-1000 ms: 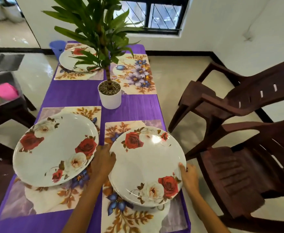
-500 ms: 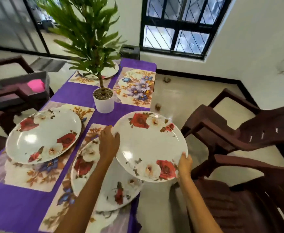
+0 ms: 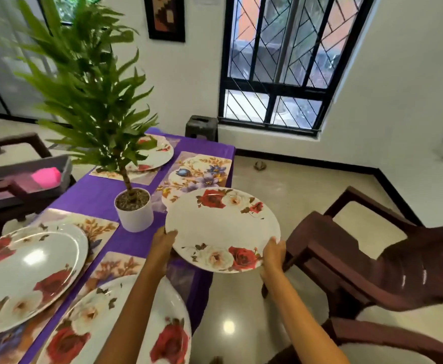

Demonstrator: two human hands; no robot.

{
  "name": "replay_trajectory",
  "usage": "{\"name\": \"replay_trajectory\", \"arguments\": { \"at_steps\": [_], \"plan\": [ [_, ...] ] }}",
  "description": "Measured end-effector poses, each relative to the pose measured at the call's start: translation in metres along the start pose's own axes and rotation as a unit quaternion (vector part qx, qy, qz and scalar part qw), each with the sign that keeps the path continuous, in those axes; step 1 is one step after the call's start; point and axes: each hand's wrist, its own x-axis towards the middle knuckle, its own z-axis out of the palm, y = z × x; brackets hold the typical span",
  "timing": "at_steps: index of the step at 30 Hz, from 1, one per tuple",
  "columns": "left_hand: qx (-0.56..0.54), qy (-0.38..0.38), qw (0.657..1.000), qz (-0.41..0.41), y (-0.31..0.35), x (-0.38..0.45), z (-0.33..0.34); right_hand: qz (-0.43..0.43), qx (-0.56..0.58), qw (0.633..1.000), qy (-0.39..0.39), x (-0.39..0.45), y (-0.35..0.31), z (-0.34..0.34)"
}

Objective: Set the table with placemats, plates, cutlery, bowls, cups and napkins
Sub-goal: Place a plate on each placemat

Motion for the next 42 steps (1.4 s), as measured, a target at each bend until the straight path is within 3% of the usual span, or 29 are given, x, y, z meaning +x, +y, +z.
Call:
{"name": "replay_trajectory", "arguments": {
  "at_steps": [11,15,28,35,42],
  "plan": [
    [-0.051,0.073,0.994,-0.063,0.024,0.199,0.052,-0.017,-0.072,0.989,-0.13,0.201,-0.048,0.134],
    [-0.019,0.112,0.991,-0.068,0.017,0.263,0.05,-0.005,-0.109,0.978,-0.177,0.248,-0.059,0.179],
    [-0.128,0.24,0.952,-0.14,0.009,0.327,0.057,0.051,-0.212,0.902,-0.373,0.353,-0.053,0.277],
    [-0.054,0.309,0.936,-0.157,-0.004,0.349,0.063,0.003,-0.287,0.85,-0.441,0.383,-0.057,0.29],
    [0.173,0.376,0.897,-0.152,-0.008,0.359,0.079,-0.067,-0.405,0.802,-0.434,0.39,-0.064,0.294]
  ]
}}
